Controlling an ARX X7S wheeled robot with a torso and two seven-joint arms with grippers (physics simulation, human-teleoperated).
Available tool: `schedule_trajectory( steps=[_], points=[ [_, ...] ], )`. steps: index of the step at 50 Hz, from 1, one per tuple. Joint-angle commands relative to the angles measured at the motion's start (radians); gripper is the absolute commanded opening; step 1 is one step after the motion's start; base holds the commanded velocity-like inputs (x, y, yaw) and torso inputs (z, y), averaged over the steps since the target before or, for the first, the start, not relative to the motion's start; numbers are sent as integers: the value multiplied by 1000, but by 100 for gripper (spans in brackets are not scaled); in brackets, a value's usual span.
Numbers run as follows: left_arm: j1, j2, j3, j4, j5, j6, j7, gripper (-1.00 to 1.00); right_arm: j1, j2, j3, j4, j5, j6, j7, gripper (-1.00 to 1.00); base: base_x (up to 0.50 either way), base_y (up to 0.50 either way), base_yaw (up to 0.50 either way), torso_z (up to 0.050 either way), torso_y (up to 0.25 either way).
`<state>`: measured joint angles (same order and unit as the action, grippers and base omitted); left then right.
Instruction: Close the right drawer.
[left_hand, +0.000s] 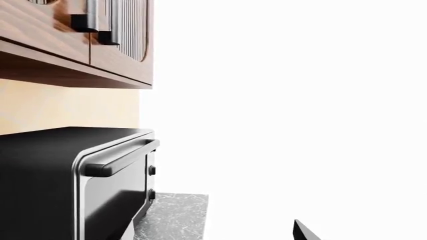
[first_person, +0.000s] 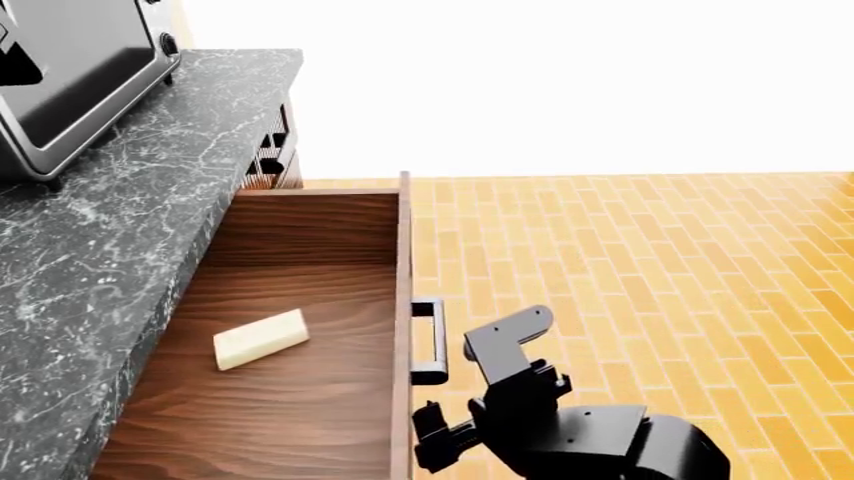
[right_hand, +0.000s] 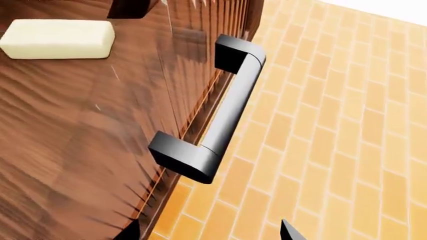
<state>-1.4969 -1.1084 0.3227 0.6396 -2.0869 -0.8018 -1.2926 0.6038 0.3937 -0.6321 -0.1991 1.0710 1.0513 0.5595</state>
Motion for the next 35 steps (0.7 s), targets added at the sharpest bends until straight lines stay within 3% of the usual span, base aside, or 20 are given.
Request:
schedule_trajectory(
  steps=[1, 35],
  points=[
    [1, -3, 1, 1, -1, 4, 2, 100, 31, -69, -27, 0, 50, -17, 4, 100, 0, 0, 0, 0, 0],
    [1, -11, 0, 1, 1, 11, 14, 100, 76, -211, -176, 90, -59, -96, -50, 100, 0, 0, 0, 0, 1]
  ],
)
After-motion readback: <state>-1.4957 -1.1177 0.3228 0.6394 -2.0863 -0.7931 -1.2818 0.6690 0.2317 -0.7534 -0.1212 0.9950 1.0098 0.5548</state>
